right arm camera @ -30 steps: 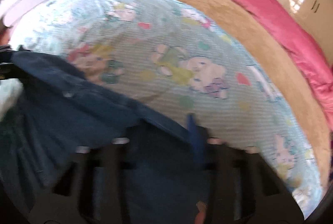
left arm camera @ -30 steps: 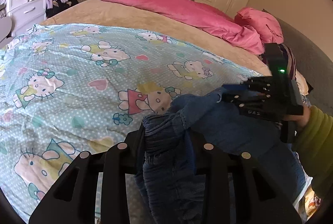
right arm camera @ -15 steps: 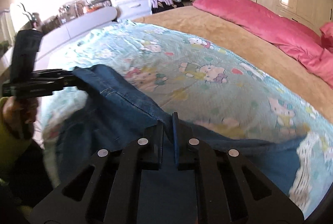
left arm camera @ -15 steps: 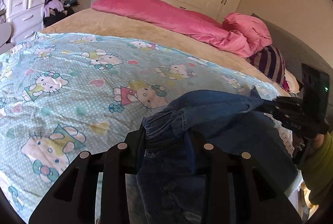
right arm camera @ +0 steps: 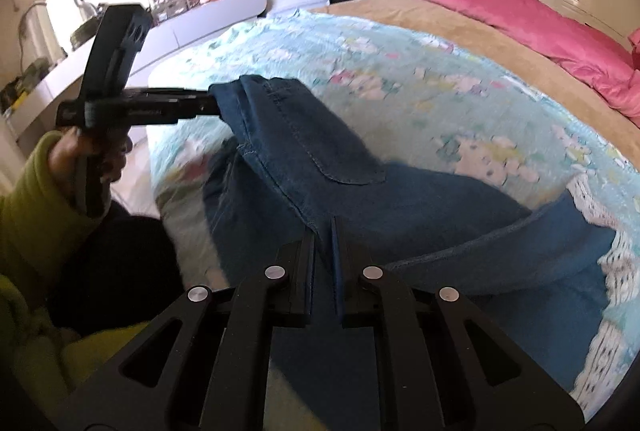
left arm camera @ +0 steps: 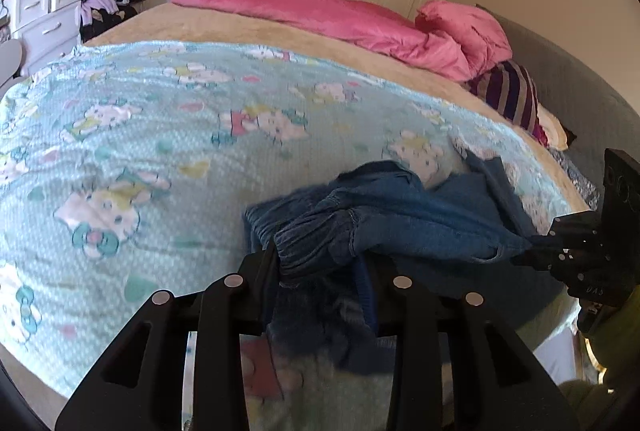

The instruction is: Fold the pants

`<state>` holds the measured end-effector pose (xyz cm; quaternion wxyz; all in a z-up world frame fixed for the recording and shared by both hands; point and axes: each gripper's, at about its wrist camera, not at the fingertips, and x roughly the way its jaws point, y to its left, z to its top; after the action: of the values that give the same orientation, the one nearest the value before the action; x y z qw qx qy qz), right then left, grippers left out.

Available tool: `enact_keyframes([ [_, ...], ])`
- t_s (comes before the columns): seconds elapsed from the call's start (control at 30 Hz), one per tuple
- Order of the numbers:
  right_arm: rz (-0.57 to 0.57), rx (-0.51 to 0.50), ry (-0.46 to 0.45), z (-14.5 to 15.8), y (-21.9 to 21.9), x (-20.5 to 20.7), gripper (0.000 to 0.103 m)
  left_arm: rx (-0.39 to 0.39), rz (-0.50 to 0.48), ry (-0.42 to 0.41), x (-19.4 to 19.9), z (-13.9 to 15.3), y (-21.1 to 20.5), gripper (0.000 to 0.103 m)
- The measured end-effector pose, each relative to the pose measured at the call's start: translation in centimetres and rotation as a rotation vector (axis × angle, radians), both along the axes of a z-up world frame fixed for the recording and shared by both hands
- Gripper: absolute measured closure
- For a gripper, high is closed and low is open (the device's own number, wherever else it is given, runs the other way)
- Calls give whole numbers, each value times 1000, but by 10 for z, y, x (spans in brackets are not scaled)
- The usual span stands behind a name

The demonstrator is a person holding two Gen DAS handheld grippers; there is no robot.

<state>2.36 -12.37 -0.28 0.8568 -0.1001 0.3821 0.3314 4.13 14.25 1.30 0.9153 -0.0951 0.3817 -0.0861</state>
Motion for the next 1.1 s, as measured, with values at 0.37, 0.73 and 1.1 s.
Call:
enact_keyframes([
  [0.37, 41, -58, 41, -26, 15, -27, 99, 13, 0, 99, -16, -21, 5, 65],
  [0.73, 62, -55, 77, -37, 15, -33, 97, -9, 81, 129, -52, -13, 28, 61],
  [1.1, 115, -34, 112, -40, 21, -41, 79, 73, -61, 99, -16, -7, -46, 61],
])
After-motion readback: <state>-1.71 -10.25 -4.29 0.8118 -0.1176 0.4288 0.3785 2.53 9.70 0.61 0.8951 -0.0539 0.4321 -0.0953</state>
